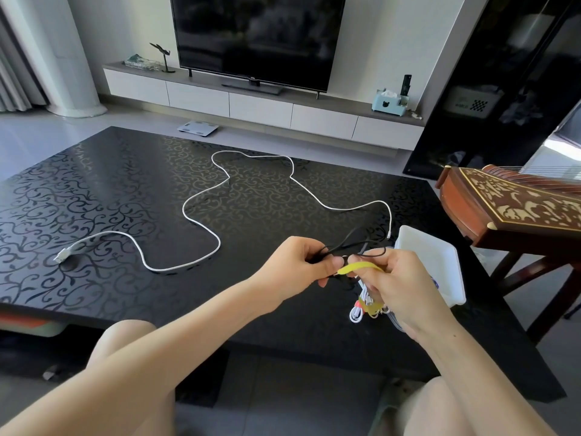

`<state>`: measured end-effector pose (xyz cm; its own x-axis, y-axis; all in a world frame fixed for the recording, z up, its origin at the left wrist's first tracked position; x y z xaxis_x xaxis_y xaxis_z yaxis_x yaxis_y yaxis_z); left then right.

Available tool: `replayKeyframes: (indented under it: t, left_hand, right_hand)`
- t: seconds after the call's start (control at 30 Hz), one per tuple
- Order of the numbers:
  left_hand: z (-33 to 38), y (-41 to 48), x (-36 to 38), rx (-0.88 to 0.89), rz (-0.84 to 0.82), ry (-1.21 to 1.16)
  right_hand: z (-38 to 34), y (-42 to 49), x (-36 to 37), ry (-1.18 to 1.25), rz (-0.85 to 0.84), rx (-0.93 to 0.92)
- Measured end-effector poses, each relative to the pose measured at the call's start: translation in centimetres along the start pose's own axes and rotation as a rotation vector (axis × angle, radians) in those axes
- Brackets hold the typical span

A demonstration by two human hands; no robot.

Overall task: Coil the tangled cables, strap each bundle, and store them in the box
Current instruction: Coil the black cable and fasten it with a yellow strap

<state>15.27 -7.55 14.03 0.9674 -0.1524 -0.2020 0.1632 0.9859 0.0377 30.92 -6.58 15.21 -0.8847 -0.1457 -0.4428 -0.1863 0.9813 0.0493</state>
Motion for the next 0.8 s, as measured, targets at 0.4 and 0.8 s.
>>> replayKeyframes:
  t: [0.4, 0.8]
  left_hand:
    - [-3.3, 1.2, -1.2, -0.444, -0.082, -0.691]
    - [-4.9, 1.3, -1.8, -0.280, 0.154, -0.456]
  right_hand:
    - [2.7, 0.9, -1.7, 0.427, -0.264, 0.221]
    - [1.5, -0.2, 0.8, 0.595, -0.173, 0.185]
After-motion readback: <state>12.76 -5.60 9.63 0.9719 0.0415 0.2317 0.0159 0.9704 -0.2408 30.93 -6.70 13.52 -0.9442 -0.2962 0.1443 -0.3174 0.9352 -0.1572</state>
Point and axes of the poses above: each hand's wrist, its own y-axis towards the middle knuckle, its own x-axis out of the palm, z = x × y, the point moved 5 cm from there along y, towards the middle knuckle, and after that the axes turned 6 degrees about -y, right-handed, at the moved point
